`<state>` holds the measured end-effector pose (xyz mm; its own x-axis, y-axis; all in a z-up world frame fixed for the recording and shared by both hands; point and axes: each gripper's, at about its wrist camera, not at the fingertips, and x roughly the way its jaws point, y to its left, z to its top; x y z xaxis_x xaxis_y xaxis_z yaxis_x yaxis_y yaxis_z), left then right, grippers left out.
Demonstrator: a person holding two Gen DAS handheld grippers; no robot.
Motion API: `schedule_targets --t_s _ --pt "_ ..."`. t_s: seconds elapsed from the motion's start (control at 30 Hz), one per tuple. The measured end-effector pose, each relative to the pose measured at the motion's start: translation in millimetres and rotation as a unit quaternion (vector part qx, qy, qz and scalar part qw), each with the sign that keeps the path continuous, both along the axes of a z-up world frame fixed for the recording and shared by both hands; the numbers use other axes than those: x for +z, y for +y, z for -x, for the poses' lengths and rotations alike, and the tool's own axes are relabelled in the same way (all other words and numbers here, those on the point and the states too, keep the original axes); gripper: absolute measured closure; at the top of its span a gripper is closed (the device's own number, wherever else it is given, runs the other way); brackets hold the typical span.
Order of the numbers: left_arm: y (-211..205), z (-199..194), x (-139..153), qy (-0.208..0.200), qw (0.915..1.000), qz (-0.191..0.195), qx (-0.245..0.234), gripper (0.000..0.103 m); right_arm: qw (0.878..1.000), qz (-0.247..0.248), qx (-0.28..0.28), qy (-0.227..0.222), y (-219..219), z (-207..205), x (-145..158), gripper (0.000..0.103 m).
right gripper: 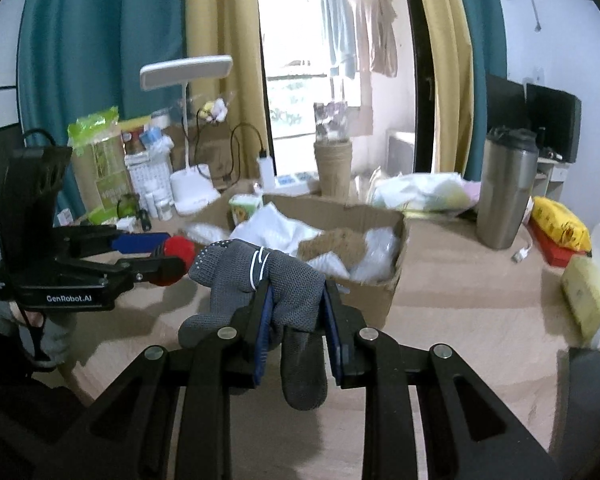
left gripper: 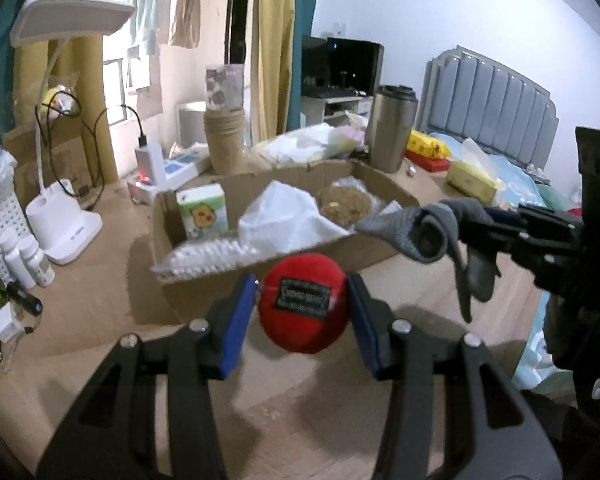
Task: Organize soft objects
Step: 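Carry the red ball with the left tool while the right tool carries the gloves to the box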
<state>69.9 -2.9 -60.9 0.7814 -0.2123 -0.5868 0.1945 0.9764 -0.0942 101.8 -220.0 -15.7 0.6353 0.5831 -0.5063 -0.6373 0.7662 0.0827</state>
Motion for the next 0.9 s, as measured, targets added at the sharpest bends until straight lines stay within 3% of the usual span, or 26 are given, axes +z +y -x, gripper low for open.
schedule_targets --t_s 0.4,0.9 --pt "12.4 -8.8 15.2 -0.031 0.9994 -0.006 0.015 0.055 0.999 -0.004 -0.005 -0.034 0.6 -13.4 19.8 0.076" --pt "34.6 -16.2 18.8 -0.051 0.9975 -0.018 0.045 0.055 0.999 -0.016 -0.005 -0.041 4.9 -26.2 24.0 0.076"
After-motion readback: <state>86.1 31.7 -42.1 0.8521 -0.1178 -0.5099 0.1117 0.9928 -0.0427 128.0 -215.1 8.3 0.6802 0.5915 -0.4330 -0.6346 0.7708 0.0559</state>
